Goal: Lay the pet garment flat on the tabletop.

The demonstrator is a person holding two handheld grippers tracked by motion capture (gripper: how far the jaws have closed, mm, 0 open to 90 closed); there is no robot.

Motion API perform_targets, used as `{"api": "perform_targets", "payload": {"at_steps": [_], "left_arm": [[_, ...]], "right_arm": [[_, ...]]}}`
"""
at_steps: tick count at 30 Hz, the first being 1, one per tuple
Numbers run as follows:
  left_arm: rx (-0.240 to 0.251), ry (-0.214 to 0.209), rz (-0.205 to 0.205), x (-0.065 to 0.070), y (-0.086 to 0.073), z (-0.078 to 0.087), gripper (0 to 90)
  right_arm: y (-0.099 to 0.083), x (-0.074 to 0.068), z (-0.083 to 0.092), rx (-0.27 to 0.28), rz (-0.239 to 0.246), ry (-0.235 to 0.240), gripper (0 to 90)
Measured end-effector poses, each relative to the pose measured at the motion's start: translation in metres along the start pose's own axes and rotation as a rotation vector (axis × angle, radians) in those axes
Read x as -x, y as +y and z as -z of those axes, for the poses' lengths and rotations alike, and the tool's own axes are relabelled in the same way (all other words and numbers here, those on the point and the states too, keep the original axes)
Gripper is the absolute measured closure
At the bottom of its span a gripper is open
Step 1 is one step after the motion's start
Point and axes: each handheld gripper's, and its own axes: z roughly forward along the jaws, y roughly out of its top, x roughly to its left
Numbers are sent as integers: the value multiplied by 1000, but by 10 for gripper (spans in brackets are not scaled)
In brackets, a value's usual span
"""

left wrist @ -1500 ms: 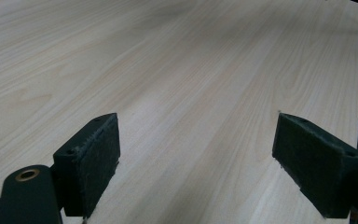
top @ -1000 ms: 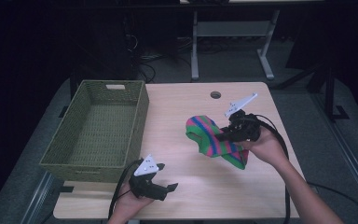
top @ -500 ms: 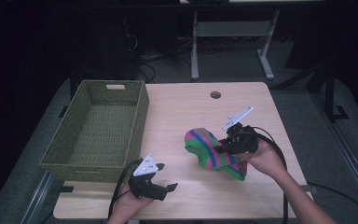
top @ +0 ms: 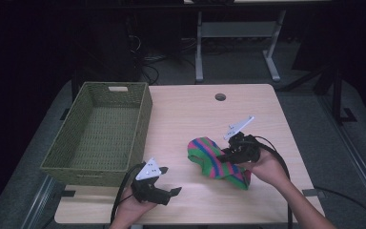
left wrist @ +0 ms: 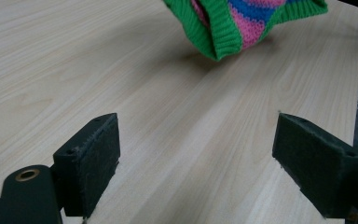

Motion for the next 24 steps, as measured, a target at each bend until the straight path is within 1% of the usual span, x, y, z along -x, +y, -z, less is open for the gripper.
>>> {"api": "perform_targets", "payload": {"at_steps": [1, 3, 6, 9, 10, 12, 16, 19, 22, 24], "left_arm": [[-2, -1, 0, 0, 0, 0, 147], [-7, -2, 0, 0, 0, -1, 147], [-1, -2, 1, 0, 0, 0, 147], [-1, -2, -1, 0, 0, 0, 147], [-4, -2, -2, 0, 0, 0, 147], [0, 0, -2, 0, 0, 0, 147], [1, 0, -5, -1, 0, 0, 147], [1, -4, 0, 0, 0, 0, 147], [-2, -7, -3, 1, 0, -1, 147], [-4, -6, -5, 1, 0, -1, 147]], "right_arm": [[0, -1, -2, -3, -6, 9, 721], [-1, -1, -7, -11, 4, 7, 719], [-2, -2, -14, -23, 9, 7, 717], [-3, -3, -20, -34, -10, 18, 714], [-3, -2, -22, -39, -3, 16, 713], [-4, -2, -29, -57, -23, 17, 709], [-7, 0, -42, -79, -21, 15, 697], [-8, 1, -47, -90, -32, 25, 693], [-8, 0, -51, -91, -39, 18, 672], [-8, 0, -53, -93, -32, 14, 648]]}}
